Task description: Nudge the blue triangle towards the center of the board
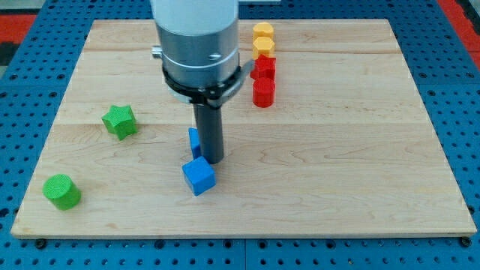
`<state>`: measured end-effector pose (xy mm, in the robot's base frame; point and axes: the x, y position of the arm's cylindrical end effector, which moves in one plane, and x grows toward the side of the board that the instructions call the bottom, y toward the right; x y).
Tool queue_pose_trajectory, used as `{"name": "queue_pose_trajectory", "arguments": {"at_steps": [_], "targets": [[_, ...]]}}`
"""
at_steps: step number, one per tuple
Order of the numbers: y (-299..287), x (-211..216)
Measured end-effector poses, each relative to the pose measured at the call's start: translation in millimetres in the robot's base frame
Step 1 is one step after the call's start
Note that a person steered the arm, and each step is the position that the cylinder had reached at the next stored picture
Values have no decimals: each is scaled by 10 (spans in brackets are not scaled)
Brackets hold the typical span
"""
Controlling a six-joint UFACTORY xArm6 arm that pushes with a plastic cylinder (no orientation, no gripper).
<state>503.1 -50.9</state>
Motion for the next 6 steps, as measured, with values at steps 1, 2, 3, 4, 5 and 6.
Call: {"name": "queue_pose_trajectory", "arguments": {"at_steps": [1,2,3,4,5,6], "targets": [[-81,-180],[-248,-201],[-496,75],[-609,-183],[-609,-517],[-609,-659]]}}
